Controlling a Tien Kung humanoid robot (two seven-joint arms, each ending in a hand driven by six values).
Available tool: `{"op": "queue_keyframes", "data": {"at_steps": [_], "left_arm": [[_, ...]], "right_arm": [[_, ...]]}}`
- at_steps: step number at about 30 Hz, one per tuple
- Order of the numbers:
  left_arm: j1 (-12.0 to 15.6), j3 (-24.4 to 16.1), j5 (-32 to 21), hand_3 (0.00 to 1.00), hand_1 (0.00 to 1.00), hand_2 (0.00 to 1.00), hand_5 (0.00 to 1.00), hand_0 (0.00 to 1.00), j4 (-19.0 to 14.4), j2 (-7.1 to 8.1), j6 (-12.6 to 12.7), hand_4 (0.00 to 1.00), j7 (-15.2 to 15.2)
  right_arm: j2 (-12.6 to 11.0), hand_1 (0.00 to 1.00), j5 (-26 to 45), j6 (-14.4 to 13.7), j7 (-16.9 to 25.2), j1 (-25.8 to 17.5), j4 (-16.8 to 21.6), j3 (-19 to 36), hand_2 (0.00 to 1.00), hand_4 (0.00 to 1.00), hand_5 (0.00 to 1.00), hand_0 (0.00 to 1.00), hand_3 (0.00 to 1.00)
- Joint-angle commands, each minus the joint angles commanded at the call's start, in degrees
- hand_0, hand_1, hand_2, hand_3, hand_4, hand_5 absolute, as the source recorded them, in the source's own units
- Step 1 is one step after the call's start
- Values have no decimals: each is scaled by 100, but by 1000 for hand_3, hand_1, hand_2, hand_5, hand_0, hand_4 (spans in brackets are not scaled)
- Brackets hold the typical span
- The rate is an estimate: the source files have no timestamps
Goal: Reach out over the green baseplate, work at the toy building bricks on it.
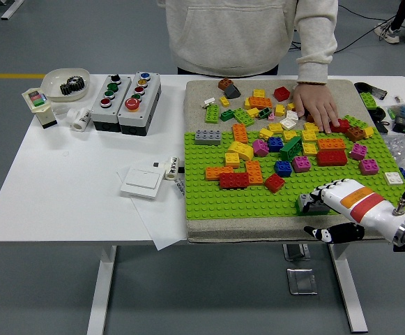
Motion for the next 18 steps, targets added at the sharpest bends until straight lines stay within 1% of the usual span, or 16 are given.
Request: {"op": "queue_keyframes", "data": {"at_steps": [10,14,15,18], "left_arm": [[-13,24,-41,550,688,655,616,602,3,5,-6,563,-17],[-15,28,-57,550,688,655,616,601,5,5,-6,563,-25],[-14,32,-69,550,688,655,616,601,6,6,-7,563,-31],[-15,29,-63,550,688,655,617,601,8,7,-9,563,-31]], "right_arm": [[-33,623,-20,44,-7,9,110,33,652,751,450,637,561],[-63,623,-21,43,-8,0,217,97,649,752,451,634,562],[-90,623,-14,31,-3,4,317,149,649,752,451,634,562],[-124,621,-4,15,3,27,412,189,650,754,451,621,558]]}}
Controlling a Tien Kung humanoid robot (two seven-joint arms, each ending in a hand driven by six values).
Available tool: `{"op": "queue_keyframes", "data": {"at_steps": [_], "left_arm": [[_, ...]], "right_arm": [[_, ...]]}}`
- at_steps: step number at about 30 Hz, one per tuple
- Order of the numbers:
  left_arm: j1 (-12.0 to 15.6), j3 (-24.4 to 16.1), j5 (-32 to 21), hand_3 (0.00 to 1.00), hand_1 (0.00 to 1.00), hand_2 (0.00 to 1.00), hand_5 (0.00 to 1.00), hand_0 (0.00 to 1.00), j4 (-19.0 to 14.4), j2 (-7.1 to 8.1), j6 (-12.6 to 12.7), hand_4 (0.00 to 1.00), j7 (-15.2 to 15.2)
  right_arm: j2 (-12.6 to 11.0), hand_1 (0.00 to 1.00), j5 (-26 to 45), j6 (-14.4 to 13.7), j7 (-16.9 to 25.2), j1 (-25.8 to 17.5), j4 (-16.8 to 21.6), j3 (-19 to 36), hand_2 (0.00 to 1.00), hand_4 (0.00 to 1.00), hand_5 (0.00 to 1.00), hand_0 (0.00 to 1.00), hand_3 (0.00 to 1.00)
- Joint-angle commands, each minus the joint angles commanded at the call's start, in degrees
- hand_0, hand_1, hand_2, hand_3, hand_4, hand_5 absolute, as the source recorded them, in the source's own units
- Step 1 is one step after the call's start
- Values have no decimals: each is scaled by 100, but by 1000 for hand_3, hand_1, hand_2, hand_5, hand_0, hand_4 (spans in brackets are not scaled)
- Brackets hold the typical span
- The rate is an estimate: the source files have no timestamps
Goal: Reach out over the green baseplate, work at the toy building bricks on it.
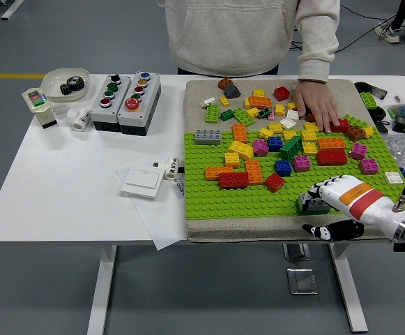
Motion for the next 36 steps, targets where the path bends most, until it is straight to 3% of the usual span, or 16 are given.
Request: {"op": "queue_keyframes", "data": {"at_steps": [6,11,16,17,25,31,36], "left_arm": [[0,3,-22,550,688,654,616,601,6,1,1,563,-9],[-4,6,-24,550,688,654,616,601,6,1,0,563,-7],[1,10,-38,550,688,654,616,601,7,-3,2,563,-10],[3,7,-32,550,689,654,615,601,7,-4,2,563,-6],[20,9,-39,550,691,655,616,601,7,-8,10,563,0],[37,-6,-6,550,690,654,617,601,3,-12,11,564,18],[50,-9,15,550,690,654,617,601,-4,-14,6,564,29]], "right_arm": [[-29,615,87,-68,29,61,76,174,650,757,453,612,558],[27,621,202,-274,6,196,-217,372,651,757,453,645,564],[93,621,152,-542,-194,461,-750,589,651,757,453,645,564],[115,654,139,-588,-261,531,-909,622,710,767,456,710,631],[284,657,-25,-644,-535,784,-2036,833,715,773,457,708,645],[364,656,-25,-659,-507,787,-2473,907,715,773,455,707,642],[390,656,-2,-643,-514,737,-2603,964,715,774,453,707,648]]}}
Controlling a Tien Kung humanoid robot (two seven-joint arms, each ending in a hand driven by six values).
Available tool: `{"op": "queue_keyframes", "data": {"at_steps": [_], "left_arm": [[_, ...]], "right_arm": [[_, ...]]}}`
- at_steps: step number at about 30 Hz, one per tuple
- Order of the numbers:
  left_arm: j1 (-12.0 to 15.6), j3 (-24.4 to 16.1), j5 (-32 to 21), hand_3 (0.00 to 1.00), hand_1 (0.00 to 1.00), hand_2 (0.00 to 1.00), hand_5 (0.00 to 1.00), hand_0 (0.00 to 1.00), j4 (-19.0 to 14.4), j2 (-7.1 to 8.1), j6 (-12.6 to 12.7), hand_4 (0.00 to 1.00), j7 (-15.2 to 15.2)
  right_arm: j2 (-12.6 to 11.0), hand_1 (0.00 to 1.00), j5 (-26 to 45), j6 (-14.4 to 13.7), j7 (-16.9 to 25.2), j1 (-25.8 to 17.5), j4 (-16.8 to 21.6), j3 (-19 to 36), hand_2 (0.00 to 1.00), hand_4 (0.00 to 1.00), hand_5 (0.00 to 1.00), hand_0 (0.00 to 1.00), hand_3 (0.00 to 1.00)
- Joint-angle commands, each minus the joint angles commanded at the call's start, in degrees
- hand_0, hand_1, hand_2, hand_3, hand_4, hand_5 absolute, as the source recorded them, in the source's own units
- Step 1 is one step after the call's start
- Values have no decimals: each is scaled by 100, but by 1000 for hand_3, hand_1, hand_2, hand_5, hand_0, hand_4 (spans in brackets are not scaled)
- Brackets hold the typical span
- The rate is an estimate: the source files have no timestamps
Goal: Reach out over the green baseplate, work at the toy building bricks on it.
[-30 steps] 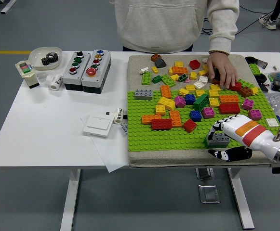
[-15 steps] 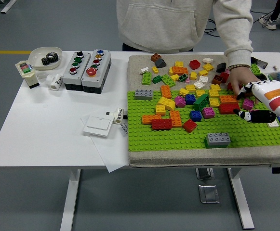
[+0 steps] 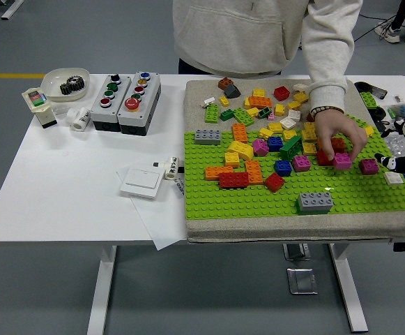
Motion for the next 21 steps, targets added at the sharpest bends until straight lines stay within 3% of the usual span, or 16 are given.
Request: {"op": "queue_keyframes", "data": {"at_steps": [21], "left_arm": [[18,-17,74,549,688,654,615,601,-13,2,-28,564,30]], "right_arm": [[-13,658,36,198,51,-83,102,-135,716,801,455,706,655]]}}
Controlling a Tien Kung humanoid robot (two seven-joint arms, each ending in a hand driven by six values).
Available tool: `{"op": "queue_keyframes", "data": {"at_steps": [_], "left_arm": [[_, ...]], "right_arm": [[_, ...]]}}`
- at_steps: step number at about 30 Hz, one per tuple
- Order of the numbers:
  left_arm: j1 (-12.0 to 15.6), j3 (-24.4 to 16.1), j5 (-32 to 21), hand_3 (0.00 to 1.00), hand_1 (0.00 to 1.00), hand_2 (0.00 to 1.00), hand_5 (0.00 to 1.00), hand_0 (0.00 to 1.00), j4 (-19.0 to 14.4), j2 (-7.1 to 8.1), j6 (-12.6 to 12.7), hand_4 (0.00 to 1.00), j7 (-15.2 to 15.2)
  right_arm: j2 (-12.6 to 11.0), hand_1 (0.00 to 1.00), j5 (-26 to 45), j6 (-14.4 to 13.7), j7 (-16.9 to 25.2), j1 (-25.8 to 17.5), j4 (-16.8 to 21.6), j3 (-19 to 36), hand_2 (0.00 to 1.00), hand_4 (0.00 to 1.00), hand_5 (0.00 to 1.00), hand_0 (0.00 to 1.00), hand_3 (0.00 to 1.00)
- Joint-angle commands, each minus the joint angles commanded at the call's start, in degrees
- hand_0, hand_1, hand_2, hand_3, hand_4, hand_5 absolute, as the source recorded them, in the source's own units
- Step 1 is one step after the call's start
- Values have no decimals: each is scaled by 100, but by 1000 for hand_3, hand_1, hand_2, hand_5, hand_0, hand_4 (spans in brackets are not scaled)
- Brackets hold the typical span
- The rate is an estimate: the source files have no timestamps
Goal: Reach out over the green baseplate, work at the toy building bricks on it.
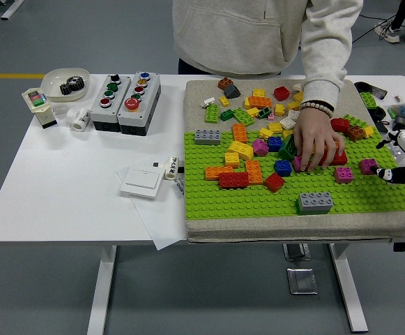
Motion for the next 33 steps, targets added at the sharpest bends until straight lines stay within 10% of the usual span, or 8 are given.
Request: {"op": "queue_keyframes", "data": {"at_steps": [33], "left_arm": [[-73,48,-73,549,688,653,613,603,-10,10,-22,564,-21]], "right_arm": [[461,642,46,122,89,562,-642,-777,706,801,450,685,640]]}}
